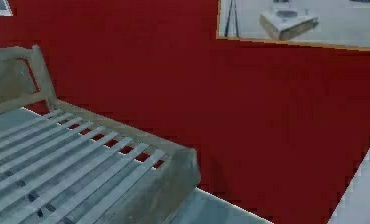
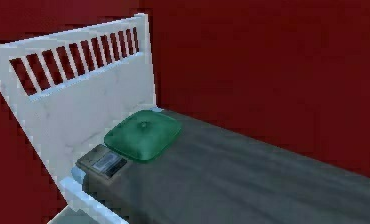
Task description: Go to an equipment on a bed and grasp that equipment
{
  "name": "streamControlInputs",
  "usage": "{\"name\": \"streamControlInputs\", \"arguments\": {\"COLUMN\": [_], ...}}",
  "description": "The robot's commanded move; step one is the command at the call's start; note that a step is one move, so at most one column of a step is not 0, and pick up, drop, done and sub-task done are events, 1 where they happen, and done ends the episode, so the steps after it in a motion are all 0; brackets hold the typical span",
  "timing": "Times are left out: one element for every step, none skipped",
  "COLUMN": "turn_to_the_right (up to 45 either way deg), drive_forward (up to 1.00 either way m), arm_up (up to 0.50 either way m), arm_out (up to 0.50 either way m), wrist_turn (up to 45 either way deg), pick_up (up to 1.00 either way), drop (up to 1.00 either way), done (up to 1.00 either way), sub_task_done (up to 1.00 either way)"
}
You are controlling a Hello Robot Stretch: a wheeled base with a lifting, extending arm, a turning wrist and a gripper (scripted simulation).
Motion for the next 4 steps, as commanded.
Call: {"name": "streamControlInputs", "arguments": {"turn_to_the_right": [-24.0, 0.0, 0.0, 0.0], "drive_forward": [0.0, 0.0, 0.0, 0.0], "arm_up": [0.0, 0.5, 0.08, 0.0], "arm_out": [0.0, 0.0, 0.0, 0.48], "wrist_turn": [0.0, 0.0, 0.0, 0.0], "pick_up": [0.0, 0.0, 0.0, 0.0], "drop": [0.0, 0.0, 0.0, 0.0], "done": [0.0, 0.0, 0.0, 0.0], "sub_task_done": [0.0, 0.0, 0.0, 0.0]}}
